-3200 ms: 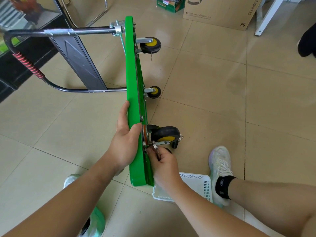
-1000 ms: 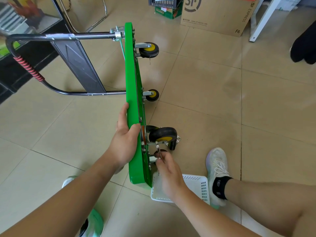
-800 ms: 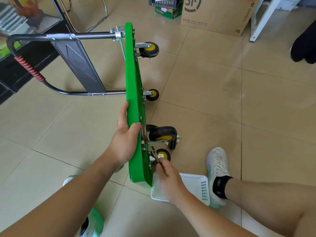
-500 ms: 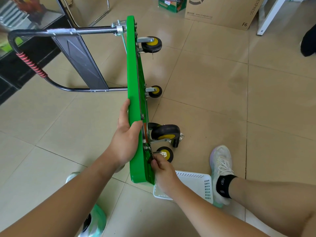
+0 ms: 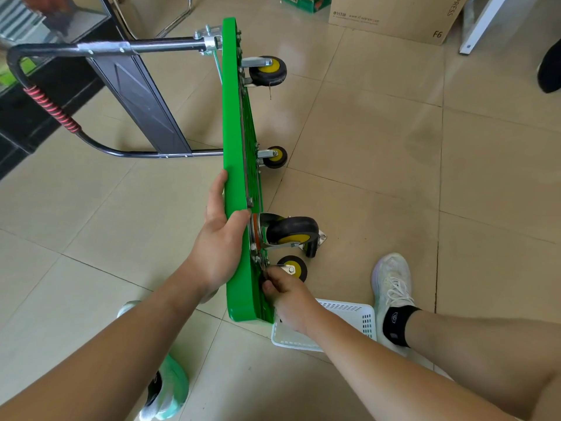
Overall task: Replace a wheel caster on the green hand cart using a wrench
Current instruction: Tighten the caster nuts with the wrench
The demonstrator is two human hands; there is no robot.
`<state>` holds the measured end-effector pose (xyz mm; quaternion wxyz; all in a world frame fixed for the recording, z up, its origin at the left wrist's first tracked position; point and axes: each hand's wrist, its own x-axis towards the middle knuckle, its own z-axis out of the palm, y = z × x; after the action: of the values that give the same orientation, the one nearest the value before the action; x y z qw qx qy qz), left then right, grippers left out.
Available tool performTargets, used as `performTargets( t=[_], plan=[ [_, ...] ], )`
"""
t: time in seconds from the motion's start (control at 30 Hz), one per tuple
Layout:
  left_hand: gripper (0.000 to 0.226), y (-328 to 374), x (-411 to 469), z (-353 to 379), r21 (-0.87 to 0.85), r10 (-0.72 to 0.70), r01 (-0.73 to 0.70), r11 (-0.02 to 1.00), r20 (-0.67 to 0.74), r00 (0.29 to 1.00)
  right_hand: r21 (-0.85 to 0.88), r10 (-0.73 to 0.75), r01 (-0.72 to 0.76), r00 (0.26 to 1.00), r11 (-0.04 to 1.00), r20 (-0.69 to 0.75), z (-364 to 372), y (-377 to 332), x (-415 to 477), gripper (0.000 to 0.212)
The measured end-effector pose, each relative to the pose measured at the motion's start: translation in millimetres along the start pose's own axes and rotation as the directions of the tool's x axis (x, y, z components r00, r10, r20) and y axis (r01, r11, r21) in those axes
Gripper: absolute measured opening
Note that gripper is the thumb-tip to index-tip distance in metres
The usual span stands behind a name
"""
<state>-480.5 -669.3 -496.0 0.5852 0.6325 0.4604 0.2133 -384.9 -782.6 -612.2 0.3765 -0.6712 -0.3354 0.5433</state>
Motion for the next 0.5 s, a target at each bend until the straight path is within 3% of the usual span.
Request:
performTargets(
  t=[0.2, 0.37, 0.5],
  plan=[
    [0.069, 2, -1, 1, -0.002, -0.002, 0.003, 1.000, 0.013, 1.000, 0.054, 0.081, -0.079, 0.996, 0.995, -0.032, -5, -20, -35, 0.026],
    [0.068, 3, -1, 1, -0.012, -0.011, 0.011, 1.000, 0.007, 1.000, 0.319, 0.200, -0.177, 0.979, 0.931, -0.038, 1, -38, -54, 0.023],
    [0.067, 4, -2, 1, -0.012, -0.020, 0.020, 1.000, 0.018, 1.000, 0.520, 0.299, -0.272, 0.954, 0.810, 0.033, 8, -56, -63, 0.022]
  ],
)
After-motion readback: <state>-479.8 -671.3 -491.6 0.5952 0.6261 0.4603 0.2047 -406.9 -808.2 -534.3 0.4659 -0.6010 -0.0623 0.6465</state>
